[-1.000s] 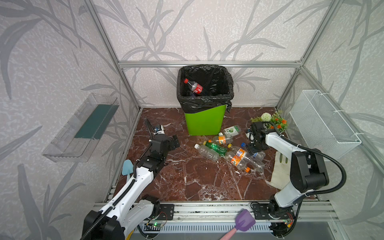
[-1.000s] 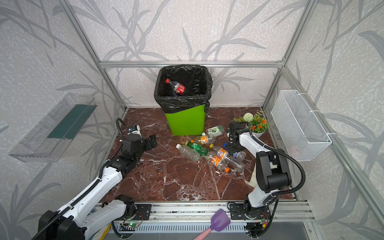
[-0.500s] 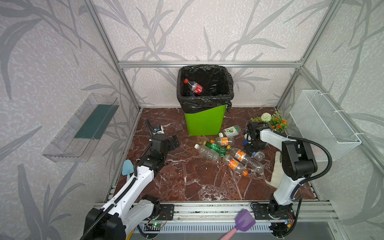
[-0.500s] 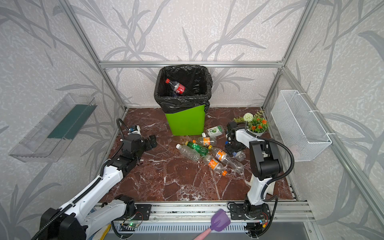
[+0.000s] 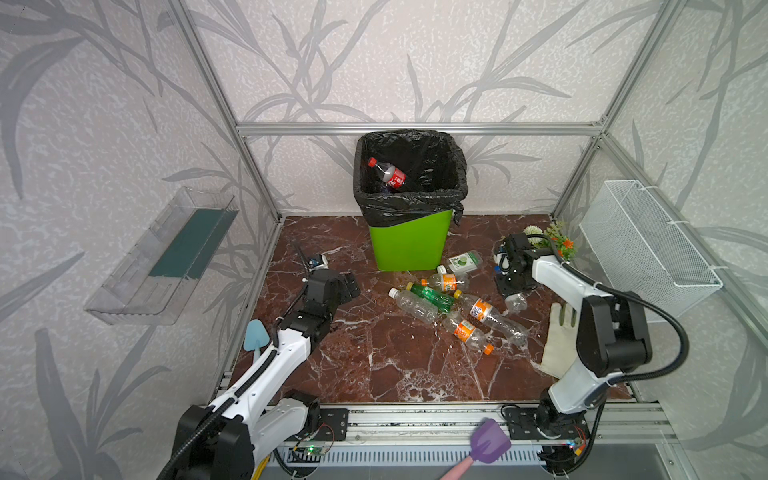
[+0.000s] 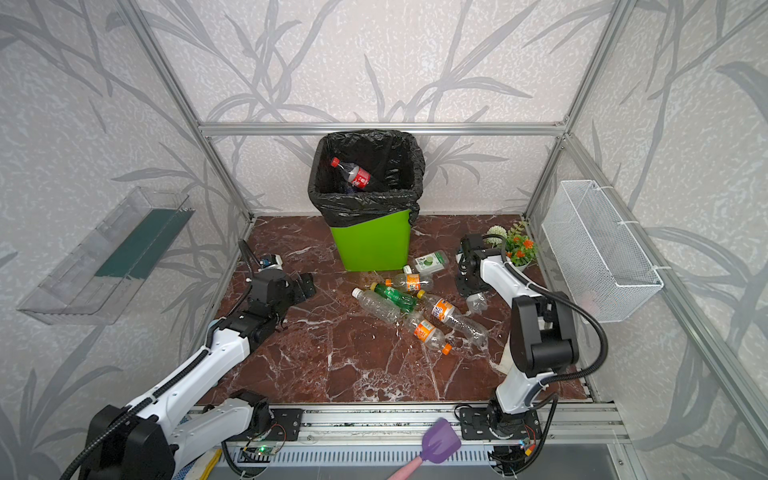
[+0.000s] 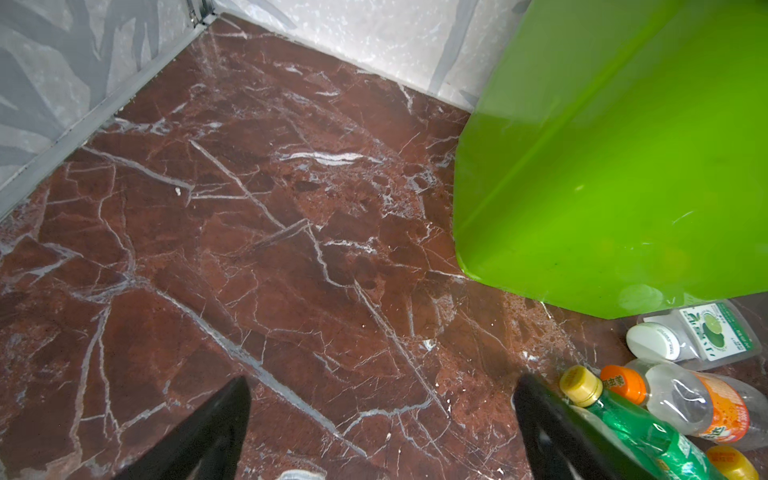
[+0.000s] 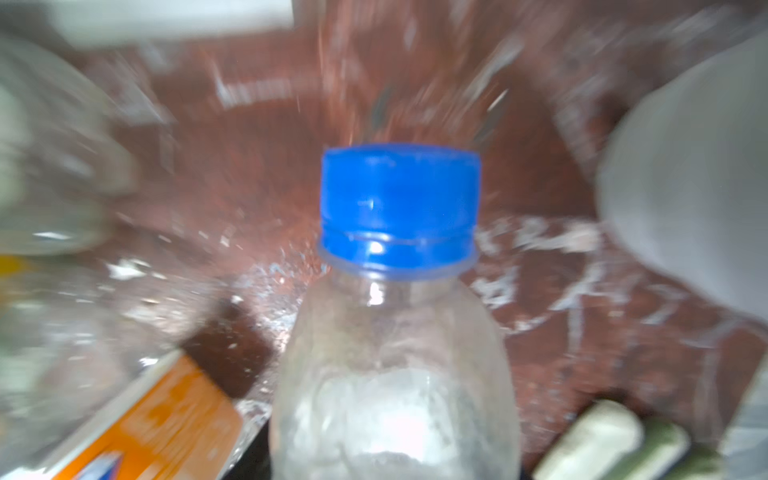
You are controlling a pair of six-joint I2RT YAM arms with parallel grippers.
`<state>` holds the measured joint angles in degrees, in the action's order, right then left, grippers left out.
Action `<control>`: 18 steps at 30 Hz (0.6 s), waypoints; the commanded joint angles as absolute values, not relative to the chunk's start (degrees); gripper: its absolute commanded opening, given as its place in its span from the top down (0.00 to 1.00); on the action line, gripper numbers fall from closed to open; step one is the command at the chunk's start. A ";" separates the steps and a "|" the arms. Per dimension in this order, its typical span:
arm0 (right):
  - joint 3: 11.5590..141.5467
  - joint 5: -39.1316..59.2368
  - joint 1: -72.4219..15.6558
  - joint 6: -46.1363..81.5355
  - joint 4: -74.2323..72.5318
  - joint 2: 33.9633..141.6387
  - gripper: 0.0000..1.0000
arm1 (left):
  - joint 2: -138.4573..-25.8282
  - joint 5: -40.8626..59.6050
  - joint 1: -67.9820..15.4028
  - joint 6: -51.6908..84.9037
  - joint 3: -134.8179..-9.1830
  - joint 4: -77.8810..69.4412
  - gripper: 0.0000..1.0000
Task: Throw the plastic bottles in the bin
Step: 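Close the right gripper on the blue-cap water bottle and lift it, then carry the blue-cap bottle over the bin and open the right gripper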
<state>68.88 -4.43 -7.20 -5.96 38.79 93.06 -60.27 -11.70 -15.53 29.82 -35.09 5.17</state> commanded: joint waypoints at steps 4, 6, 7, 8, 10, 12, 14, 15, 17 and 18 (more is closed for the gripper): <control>72.27 -0.56 -3.35 -0.56 29.16 72.70 0.50 | -62.95 -13.04 -14.08 34.51 -32.55 3.69 0.01; 70.79 -0.20 -2.71 -0.18 21.96 65.78 0.50 | -63.91 -13.20 -13.41 35.04 -32.04 3.74 0.01; 71.02 -0.29 -2.35 1.02 19.36 62.89 0.50 | -64.35 -13.12 -13.16 35.20 -31.83 3.70 0.01; 71.74 -0.31 -2.01 1.86 17.78 61.06 0.50 | -64.81 -13.12 -13.07 35.37 -31.67 3.66 0.01; 74.19 -0.89 -1.91 4.17 14.91 58.39 0.50 | -65.89 -12.78 -12.66 35.75 -31.40 3.39 0.01; 76.15 -0.86 -1.85 7.00 11.85 57.48 0.49 | -66.94 -12.15 -12.40 35.95 -31.54 3.21 0.01; 77.33 0.46 -1.92 11.29 7.48 57.97 0.49 | -67.96 -11.27 -12.31 35.95 -31.88 3.18 0.01; 77.92 1.88 -1.94 14.15 4.72 58.93 0.49 | -68.40 -10.68 -12.36 35.95 -32.07 3.14 0.01; 79.82 6.25 -1.93 20.30 -0.33 62.53 0.50 | -69.14 -9.59 -12.31 36.21 -32.43 3.12 0.01; 81.20 9.12 -2.36 23.84 -3.49 65.20 0.51 | -69.40 -8.89 -12.35 36.53 -32.58 3.03 0.01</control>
<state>79.64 2.35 -2.07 12.99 6.22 58.76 -68.82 -10.35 -12.62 34.81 -32.21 4.01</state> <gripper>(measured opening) 0.501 0.994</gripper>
